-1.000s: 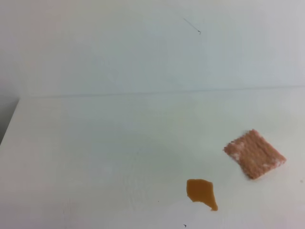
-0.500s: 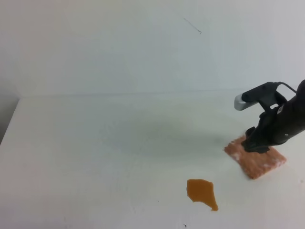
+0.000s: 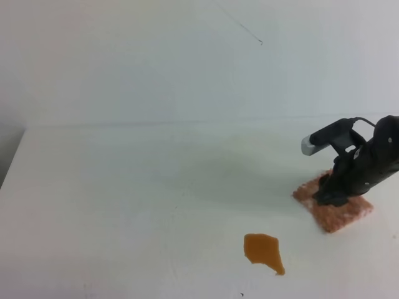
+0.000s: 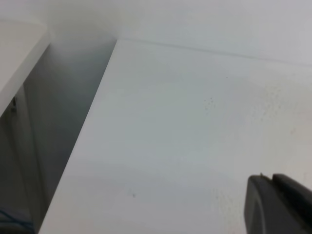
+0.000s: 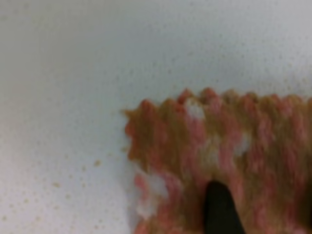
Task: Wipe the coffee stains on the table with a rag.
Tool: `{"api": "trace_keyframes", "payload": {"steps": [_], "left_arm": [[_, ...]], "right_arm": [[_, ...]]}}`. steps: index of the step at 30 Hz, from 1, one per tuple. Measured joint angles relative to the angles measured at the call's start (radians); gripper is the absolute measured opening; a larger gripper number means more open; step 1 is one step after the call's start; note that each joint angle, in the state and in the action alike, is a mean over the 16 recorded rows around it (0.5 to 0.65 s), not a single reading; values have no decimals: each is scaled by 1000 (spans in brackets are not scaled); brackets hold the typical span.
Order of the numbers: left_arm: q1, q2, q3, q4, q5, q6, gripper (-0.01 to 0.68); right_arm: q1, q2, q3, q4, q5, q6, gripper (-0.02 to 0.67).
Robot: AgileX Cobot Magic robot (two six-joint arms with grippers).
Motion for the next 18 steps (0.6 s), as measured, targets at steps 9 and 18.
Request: {"api": "trace_keyframes", "payload": {"steps": [9,18], "left_arm": [[0,0,0,0,0,0,-3],[0,0,0,0,0,0,-3]], "right_arm": [[3,29,-10,72,19,-2,62],[32,16,-28,177,84,-52,-4]]}}
